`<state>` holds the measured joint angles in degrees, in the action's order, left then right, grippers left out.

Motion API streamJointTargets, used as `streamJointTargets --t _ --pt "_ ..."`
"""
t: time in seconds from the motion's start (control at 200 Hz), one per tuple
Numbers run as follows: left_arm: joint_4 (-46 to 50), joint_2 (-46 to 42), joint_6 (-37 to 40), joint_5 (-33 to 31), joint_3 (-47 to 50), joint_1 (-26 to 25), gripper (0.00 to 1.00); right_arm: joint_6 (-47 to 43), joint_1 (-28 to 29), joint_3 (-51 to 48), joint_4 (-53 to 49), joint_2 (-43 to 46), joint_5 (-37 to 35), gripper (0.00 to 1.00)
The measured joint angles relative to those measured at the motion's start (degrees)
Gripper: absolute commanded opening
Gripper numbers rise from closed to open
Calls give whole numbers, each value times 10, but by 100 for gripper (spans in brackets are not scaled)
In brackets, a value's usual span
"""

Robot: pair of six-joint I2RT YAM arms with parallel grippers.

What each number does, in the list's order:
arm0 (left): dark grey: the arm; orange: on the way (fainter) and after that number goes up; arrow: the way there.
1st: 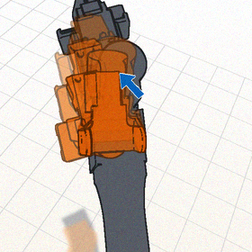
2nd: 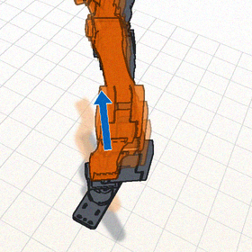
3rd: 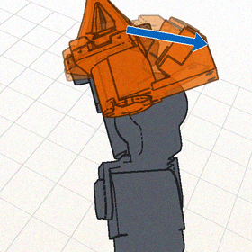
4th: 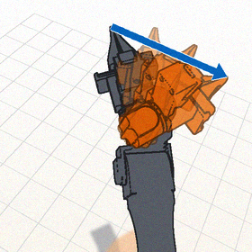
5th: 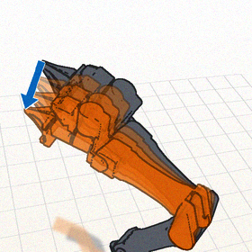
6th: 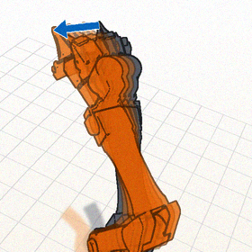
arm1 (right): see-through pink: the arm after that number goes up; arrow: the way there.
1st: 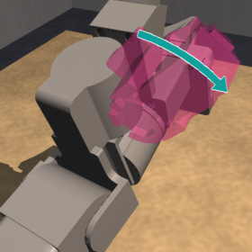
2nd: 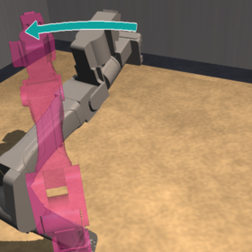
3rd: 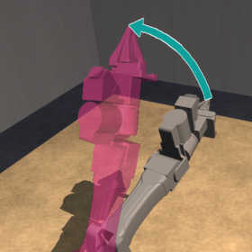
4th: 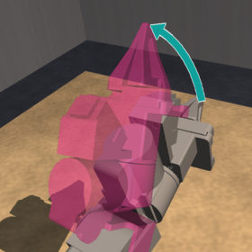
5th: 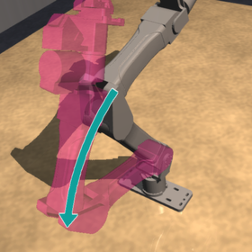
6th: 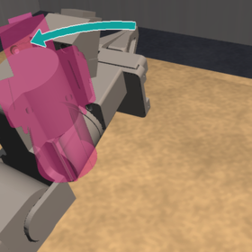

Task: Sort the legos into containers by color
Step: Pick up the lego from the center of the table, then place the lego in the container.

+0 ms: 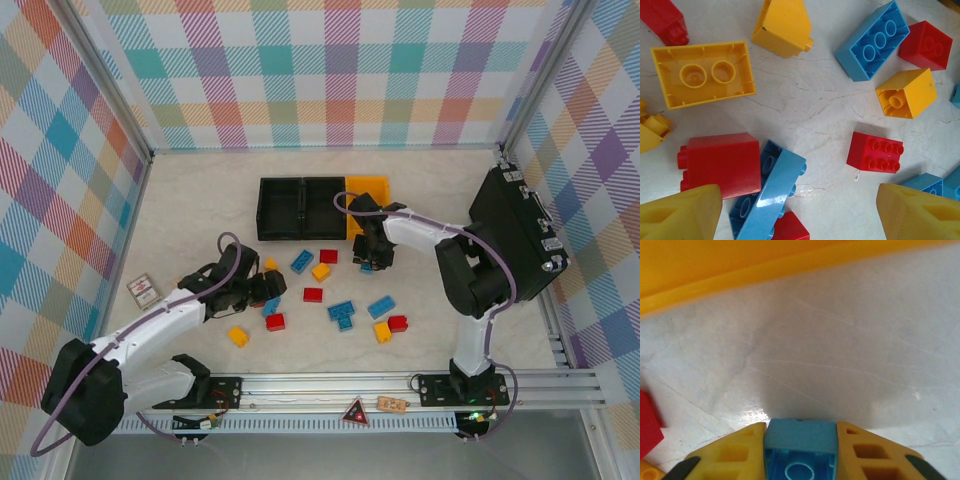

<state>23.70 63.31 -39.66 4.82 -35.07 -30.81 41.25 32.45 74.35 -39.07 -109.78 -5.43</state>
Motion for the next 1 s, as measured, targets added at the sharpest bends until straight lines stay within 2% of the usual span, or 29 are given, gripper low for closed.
streamJointTargets --t 0.31,0.575,0.83,1.0 --pt "-2 1 -1 0 0 -14 80 -16 3 2 -19 35 -5 23" --pt "-16 1 -7 0 0 -35 80 -62 -2 123 -67 50 -49 23" --pt "-16 1 -15 -4 0 -56 80 -94 -25 273 -98 -35 -77 24" --pt "-14 0 -16 -13 0 -59 80 -101 -44 306 -114 -96 -84 25"
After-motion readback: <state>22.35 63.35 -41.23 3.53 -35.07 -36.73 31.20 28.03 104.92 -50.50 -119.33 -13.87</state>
